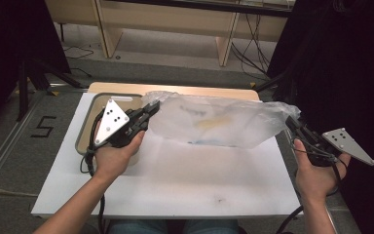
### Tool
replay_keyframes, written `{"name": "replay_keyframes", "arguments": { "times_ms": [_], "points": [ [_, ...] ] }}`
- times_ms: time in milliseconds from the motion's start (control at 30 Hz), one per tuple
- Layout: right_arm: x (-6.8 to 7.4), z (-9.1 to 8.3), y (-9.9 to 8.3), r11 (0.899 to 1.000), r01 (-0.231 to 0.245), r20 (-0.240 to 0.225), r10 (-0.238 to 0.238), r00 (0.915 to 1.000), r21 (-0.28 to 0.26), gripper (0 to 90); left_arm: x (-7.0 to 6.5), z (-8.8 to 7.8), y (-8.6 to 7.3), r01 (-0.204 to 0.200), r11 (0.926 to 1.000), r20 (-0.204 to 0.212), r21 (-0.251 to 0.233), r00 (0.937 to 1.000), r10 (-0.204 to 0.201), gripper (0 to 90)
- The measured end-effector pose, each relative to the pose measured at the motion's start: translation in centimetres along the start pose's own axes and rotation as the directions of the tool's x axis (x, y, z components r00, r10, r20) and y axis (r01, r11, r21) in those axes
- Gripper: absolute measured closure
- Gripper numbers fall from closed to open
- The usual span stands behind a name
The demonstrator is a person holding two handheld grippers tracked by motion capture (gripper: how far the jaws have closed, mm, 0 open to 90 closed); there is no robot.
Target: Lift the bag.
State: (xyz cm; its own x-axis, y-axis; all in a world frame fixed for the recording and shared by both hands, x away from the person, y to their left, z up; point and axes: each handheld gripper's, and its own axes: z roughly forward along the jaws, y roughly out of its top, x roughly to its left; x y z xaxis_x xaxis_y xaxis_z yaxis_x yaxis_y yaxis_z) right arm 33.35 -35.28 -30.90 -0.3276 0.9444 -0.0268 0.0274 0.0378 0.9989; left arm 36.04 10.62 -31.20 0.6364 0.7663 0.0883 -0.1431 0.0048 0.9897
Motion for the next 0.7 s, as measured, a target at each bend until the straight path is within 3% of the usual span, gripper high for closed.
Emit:
{"name": "replay_keyframes", "arguments": {
  "times_ms": [333, 700],
  "points": [
    [0.0, 0.6, 0.0, 1.0, -0.008, 0.001, 0.008, 1.0, -0.001, 90.0, 0.5, 0.8, -0.4, 0.002, 1.0, -0.03, 0.009, 0.9996, -0.002, 89.2],
    [0.4, 2.4, -1.4, 0.999, 0.003, 0.003, -0.004, 1.0, 0.033, 90.0, 1.5, 2.3, -2.4, -0.025, 0.9972, -0.07, 0.07, 0.9971, 0.03, 89.2]
  ]
}}
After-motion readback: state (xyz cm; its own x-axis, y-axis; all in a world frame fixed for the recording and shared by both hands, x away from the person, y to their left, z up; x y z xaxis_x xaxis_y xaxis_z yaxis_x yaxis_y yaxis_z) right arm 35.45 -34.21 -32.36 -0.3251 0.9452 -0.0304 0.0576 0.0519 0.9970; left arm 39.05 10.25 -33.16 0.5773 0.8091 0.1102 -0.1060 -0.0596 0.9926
